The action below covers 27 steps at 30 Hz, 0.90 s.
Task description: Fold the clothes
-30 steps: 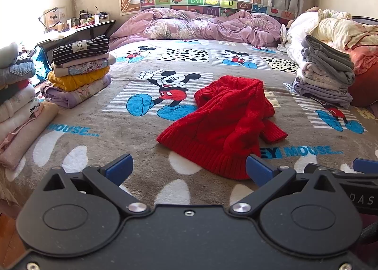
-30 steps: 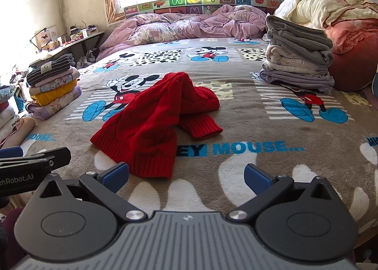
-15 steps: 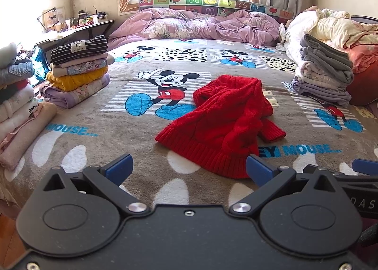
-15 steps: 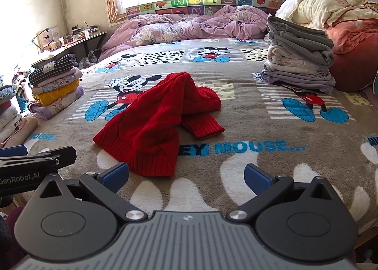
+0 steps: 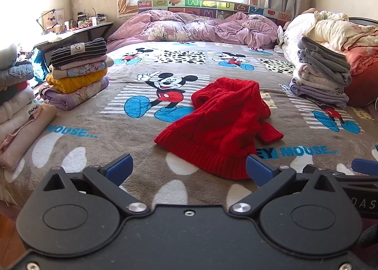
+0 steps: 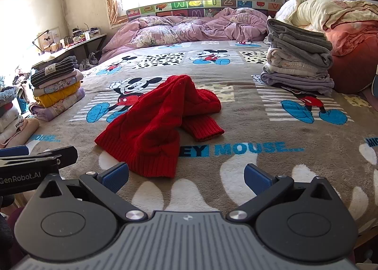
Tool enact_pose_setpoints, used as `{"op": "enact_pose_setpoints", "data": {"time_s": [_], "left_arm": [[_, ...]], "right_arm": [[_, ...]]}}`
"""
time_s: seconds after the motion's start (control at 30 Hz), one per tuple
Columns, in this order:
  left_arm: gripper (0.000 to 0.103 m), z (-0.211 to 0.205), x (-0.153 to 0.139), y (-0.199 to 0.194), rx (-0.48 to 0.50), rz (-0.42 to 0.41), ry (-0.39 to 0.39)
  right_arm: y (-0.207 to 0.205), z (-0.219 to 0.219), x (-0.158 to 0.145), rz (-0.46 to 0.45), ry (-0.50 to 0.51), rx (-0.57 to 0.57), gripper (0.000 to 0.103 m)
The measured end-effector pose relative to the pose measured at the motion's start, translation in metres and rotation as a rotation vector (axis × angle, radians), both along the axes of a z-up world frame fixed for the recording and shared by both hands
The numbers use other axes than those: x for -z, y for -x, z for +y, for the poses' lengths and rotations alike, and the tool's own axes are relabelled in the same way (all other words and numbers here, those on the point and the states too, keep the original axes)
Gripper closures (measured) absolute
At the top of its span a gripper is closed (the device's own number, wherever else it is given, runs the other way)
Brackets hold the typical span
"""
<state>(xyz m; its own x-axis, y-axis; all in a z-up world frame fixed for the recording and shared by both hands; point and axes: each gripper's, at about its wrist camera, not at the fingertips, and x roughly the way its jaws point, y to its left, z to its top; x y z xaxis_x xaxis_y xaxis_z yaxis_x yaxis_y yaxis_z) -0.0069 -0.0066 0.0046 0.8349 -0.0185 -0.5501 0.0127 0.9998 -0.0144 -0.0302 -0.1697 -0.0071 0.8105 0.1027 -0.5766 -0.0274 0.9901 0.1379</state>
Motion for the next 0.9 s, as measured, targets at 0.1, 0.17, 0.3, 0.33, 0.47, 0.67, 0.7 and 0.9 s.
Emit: {"op": "enact_pose_setpoints", "data": {"time_s": [0.1,0.17,0.3,0.33,0.47,0.67,0.7,0.9], "left_arm": [[0.0,-0.001,0.0,0.0,0.002,-0.001,-0.001],[0.0,-0.002,-0.001,0.001,0.004,-0.003,0.0],[0.0,-0.002,-0.003,0.001,0.009,-0.008,0.003],[0.0,-0.003,-0.004,0.001,0.012,-0.01,0.003],[0.0,-0.005,-0.005,-0.001,0.02,-0.011,0.005],[0.0,-0.012,-0.004,-0.013,0.042,0.003,0.0],[0.0,-0.014,-0.003,-0.015,0.044,0.005,-0.011],[0.0,-0.021,0.013,-0.045,0.028,0.056,-0.04]], "right_arm": [[0.001,-0.001,-0.001,-0.003,0.0,-0.001,0.0],[0.002,-0.001,-0.003,-0.006,0.0,0.0,0.0],[0.004,-0.002,-0.005,-0.009,-0.005,0.0,0.0],[0.004,-0.004,-0.006,-0.011,-0.011,0.001,0.0],[0.004,-0.01,-0.007,-0.025,-0.051,0.006,0.0],[-0.009,-0.024,0.0,-0.025,-0.125,0.016,0.0],[-0.013,-0.027,0.001,-0.027,-0.14,0.018,0.0],[-0.049,-0.051,0.029,-0.078,-0.273,0.007,0.0]]}}
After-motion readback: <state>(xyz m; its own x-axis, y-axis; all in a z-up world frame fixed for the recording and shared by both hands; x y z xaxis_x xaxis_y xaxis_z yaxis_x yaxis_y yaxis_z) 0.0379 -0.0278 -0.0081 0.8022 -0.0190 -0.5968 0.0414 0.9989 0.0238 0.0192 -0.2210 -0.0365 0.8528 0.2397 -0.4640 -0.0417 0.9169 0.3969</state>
